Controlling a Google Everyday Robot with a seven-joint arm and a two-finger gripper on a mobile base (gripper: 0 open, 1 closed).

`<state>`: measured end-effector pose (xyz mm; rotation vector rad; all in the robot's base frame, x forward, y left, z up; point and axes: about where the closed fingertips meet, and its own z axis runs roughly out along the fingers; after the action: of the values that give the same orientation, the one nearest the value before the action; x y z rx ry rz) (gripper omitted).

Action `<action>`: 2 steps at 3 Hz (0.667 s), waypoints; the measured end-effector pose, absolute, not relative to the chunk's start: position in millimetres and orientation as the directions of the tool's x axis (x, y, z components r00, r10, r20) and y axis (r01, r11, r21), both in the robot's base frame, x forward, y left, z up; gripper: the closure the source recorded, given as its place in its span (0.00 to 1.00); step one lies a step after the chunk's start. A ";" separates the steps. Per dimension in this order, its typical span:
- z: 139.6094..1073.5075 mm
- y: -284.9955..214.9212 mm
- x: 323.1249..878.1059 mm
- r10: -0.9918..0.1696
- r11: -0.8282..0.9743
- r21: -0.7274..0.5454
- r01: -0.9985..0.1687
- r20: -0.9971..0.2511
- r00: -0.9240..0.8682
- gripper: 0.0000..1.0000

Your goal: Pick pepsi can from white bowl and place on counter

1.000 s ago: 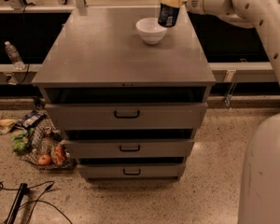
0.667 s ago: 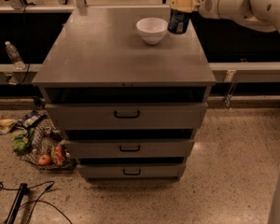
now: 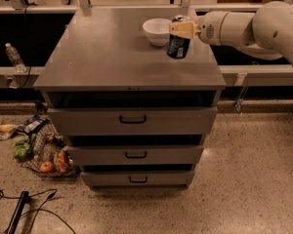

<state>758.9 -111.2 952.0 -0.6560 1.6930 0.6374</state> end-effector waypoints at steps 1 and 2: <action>936.0 -103.8 749.6 -0.109 0.667 0.049 -0.744 -0.981 -0.163 0.51; 923.3 -99.1 747.0 -0.119 0.653 0.023 -0.757 -0.984 -0.133 0.28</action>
Offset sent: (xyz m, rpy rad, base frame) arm -0.0137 0.0106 -0.0440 -0.0299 -0.0973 0.0674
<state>747.0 -99.1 923.3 -0.7308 1.6379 0.6434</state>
